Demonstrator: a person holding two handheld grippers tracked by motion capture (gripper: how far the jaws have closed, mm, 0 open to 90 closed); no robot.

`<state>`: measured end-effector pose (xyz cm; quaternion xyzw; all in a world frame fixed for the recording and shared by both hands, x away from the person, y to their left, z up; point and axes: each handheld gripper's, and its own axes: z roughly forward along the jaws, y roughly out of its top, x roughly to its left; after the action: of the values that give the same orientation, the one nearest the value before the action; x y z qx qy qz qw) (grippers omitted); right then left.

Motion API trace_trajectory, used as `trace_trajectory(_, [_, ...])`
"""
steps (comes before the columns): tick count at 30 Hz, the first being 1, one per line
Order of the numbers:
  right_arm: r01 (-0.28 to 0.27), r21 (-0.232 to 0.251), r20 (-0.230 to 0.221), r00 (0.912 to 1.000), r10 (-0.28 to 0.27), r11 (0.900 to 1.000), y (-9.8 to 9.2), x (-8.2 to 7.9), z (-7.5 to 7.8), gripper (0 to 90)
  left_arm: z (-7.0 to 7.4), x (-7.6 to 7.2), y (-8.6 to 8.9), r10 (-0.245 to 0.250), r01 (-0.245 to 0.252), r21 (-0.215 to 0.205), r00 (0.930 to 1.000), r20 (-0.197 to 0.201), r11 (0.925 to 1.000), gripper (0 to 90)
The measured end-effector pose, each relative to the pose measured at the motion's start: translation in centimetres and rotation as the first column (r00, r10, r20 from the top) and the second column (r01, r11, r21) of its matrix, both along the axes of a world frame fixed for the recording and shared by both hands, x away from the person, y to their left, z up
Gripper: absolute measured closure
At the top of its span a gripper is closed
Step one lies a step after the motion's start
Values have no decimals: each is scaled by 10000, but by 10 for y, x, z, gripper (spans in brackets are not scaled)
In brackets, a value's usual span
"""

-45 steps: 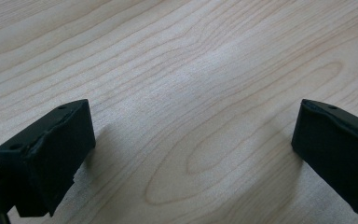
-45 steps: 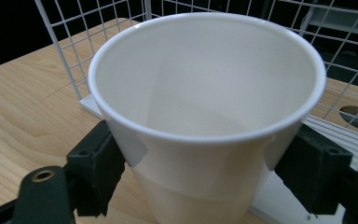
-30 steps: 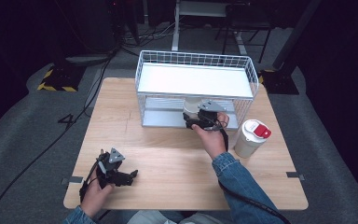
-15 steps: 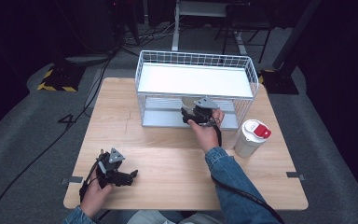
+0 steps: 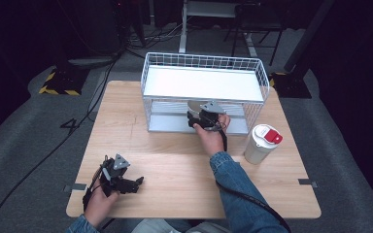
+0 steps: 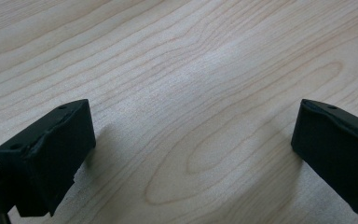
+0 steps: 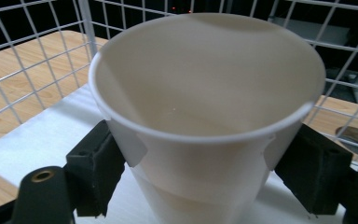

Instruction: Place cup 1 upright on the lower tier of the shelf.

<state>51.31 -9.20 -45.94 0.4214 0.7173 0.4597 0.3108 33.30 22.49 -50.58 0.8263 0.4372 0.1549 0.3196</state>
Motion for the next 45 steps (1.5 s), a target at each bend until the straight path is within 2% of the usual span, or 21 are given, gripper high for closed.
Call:
trace_trajectory(6, [-9,1,-195,9998,9,10000,2,-1,-6,216,0,0,1,420,-420,-98,9991,-32,9991,5])
trace_trajectory(9, [-37,46,-237,9997,39,10000,3,-1,-9,215,0,-2,1,331,-331,-42,9994,-25,9994,4])
trace_trajectory(11, [-9,80,-318,9995,11,10000,4,0,-10,215,1,-1,3,75,-75,67,10000,-11,9999,3])
trace_trajectory(19, [90,301,-377,9993,-78,9995,2,3,-12,215,0,-1,2,148,-148,19,9999,-31,9999,1])
trace_trajectory(25, [147,642,-456,9989,-118,9978,0,4,-14,202,0,0,2,161,-161,4,9999,7,9999,1])
trace_trajectory(28, [-10,776,-423,9991,43,9970,0,5,-15,154,0,0,2,169,-169,44,9999,15,9998,1])
trace_trajectory(31, [-41,879,-299,9995,67,9961,-1,5,-14,156,0,0,2,167,-167,48,9999,10,9998,1])
trace_trajectory(32, [-22,819,-176,9998,37,9966,-1,6,-13,156,0,0,2,171,-171,28,9999,26,9998,1])
trace_trajectory(37, [-64,633,-165,9998,75,9980,-3,4,-12,156,0,0,2,166,-166,42,9999,15,9999,1])
trace_trajectory(40, [-172,460,-4,9999,172,9988,-8,0,-11,154,0,1,3,98,-98,14,10000,-9,10000,1])
trace_trajectory(45, [-271,598,-13,9996,272,9978,-13,-5,-7,156,0,4,5,-131,131,0,9999,-12,9999,1])
